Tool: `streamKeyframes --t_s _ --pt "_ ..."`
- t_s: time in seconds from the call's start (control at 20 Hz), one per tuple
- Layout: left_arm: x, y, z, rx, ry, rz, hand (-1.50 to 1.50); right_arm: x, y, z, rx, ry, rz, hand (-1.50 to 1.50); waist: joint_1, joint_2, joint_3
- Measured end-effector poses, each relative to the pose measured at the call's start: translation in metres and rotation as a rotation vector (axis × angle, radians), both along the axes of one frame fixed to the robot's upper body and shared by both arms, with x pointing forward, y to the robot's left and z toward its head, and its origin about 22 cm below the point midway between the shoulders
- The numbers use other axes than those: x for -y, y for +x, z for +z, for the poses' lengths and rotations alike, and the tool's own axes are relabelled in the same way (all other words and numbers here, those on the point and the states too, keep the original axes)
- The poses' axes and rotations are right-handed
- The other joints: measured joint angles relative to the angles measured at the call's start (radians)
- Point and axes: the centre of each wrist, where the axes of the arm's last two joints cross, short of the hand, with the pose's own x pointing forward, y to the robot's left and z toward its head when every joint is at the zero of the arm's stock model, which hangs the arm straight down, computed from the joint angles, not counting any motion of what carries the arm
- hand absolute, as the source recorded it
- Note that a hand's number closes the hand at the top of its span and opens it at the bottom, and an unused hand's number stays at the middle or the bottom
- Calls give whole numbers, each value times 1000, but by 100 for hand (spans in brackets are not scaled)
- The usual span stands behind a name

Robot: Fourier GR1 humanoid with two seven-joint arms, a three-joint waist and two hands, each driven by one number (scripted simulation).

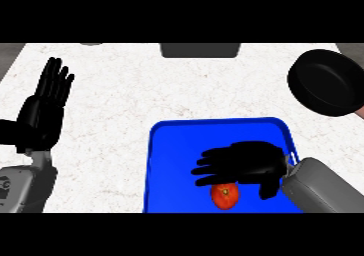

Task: Pick the tomato from the tray and place it in the pot

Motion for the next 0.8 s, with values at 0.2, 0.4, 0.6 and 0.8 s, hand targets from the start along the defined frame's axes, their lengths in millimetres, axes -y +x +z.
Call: streamKeyframes --t_s 0.2,0.4,0.6,0.8 --pt "-3 3 3 5 0 4 0 -1 -1 -20 2 -21 -13 -150 0 1 0" --pt "-5 -3 -1 3 1 5 0 -6 -2 -31 1 -26 -14 -150 1 1 0" --pt "-1 -1 -3 -2 1 3 0 -16 -2 -44 -4 -17 4 -150 1 -2 -3" --pt "3 -2 0 1 2 4 0 -26 -8 -48 4 -27 25 -150 1 -6 -6"
